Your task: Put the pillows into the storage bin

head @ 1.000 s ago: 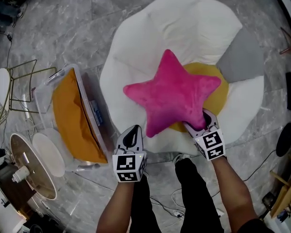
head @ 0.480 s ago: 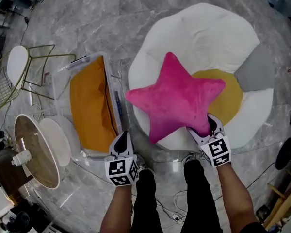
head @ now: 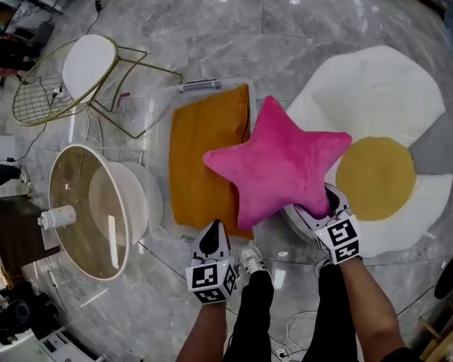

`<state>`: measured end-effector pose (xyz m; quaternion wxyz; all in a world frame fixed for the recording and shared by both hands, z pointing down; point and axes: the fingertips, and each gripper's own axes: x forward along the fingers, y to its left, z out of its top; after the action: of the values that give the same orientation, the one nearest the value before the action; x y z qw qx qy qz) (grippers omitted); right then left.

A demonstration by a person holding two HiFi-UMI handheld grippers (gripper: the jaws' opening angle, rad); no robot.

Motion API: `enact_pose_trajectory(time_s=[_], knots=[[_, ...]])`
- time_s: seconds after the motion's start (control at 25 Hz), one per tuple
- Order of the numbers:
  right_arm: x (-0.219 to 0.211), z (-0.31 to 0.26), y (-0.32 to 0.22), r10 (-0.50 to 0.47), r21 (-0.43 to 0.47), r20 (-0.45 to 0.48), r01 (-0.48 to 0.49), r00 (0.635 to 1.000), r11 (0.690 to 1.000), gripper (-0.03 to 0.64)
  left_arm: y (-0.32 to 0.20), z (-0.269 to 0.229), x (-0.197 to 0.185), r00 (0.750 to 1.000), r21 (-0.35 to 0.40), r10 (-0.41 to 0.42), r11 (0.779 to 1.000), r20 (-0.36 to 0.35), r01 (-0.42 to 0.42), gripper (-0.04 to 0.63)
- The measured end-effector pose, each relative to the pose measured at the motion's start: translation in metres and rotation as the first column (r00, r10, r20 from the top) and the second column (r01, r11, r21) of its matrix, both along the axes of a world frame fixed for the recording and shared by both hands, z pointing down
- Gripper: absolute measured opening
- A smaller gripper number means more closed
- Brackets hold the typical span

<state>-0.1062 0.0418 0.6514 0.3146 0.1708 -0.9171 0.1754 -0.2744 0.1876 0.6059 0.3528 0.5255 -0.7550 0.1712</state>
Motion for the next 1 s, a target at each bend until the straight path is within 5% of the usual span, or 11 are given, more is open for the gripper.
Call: enact_pose_trajectory(time_s=[0.48,0.72,1.0], knots=[[-0.199,0.015,0.083,-0.140,-0.013,-0.012,0.140,0.990,0.990,0.341,0.114,-0.002,-0.134,0.991,-0.010,-0.131,0.991,0.009,0.131,0.018],[-0.251,0.030,0.100,-0.180,-0.002,-0.027,0.180,0.983,0.984,0.347,0.128,0.002,-0.148,0.993,-0.016,-0.116,0.993,-0.011,0.115,0.017],[-0.272,0.045,0.108,-0.186,0.044,-0.043,0.188,0.982,0.981,0.434,0.122,0.010,-0.161,0.994,0.004,-0.105,0.994,-0.032,0.105,0.018]])
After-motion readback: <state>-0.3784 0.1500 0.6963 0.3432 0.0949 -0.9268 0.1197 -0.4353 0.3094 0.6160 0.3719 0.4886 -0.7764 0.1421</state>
